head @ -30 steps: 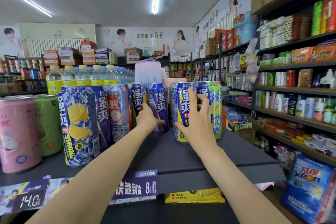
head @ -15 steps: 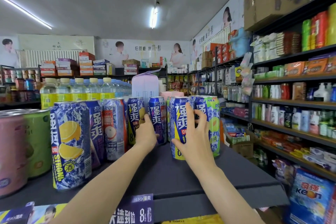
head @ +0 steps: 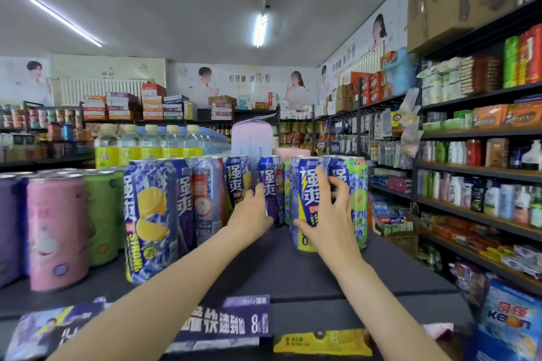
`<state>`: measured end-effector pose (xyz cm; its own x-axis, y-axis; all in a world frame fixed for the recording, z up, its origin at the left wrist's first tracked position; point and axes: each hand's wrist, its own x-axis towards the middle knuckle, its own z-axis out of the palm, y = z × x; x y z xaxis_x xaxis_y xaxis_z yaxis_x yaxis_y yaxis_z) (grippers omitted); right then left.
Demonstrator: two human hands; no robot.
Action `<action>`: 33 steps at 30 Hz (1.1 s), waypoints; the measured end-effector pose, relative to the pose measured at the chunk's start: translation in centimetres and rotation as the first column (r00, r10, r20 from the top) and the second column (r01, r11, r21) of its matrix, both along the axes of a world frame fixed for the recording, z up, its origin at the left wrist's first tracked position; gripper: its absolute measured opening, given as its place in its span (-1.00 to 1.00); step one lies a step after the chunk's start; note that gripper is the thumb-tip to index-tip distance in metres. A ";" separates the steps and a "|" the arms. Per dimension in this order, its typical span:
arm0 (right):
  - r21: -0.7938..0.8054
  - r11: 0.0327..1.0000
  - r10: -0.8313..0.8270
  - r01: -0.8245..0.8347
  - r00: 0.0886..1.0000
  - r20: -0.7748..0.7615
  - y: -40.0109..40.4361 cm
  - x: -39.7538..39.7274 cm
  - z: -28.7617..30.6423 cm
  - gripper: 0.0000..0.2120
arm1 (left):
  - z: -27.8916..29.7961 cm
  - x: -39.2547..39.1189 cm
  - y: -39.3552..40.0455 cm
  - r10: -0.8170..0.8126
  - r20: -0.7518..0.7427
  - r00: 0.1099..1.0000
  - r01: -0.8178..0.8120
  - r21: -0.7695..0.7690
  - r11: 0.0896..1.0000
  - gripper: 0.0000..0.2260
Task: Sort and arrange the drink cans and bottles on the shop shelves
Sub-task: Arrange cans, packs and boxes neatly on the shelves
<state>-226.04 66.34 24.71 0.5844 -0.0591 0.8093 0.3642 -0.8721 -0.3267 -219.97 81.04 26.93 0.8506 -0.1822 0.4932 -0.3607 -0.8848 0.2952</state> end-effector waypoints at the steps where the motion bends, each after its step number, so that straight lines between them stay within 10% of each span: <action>1: 0.000 1.000 -0.010 0.010 1.000 -0.012 0.1 -0.1 0.1 0.00 | 0.2 -1.5 0.5 -0.015 0.055 0.998 0.012 0.050 0.999 -0.34; 7: 0.007 1.000 -0.020 0.019 0.962 0.272 1.3 -1.7 0.5 -0.37 | 0.2 -10.1 6.7 -0.088 0.514 0.853 0.100 0.005 0.995 -0.61; 11: -0.034 0.963 0.271 -0.269 0.960 0.069 6.2 -1.8 2.1 -0.44 | -0.2 -12.0 10.9 0.007 0.639 0.769 0.054 -0.076 0.996 -0.67; 17: 0.377 0.850 0.519 -0.369 0.710 -0.476 13.3 2.9 3.0 -0.16 | -1.9 -12.1 13.1 0.282 0.547 0.788 -0.001 -0.458 0.889 -0.45; 24: 0.518 0.822 0.464 -0.236 0.805 -0.370 14.3 4.6 1.4 -0.18 | -2.5 -10.9 13.4 0.245 0.236 0.940 -0.031 -0.658 0.752 -0.33; 29: 0.348 0.937 0.165 0.010 0.867 -0.470 13.4 4.1 1.6 -0.13 | -2.5 -11.0 13.5 0.226 0.214 0.951 -0.026 -0.668 0.743 -0.33; 33: 0.334 0.940 0.232 -0.074 0.856 -0.462 12.3 3.9 1.2 -0.14 | -2.5 -11.1 13.4 0.226 0.214 0.950 -0.027 -0.668 0.744 -0.31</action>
<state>-222.16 78.68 25.96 0.9186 -0.1236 0.3753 0.2096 -0.6529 -0.7279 -231.04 94.47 24.40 0.6605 0.3667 0.6552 -0.4105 -0.5543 0.7240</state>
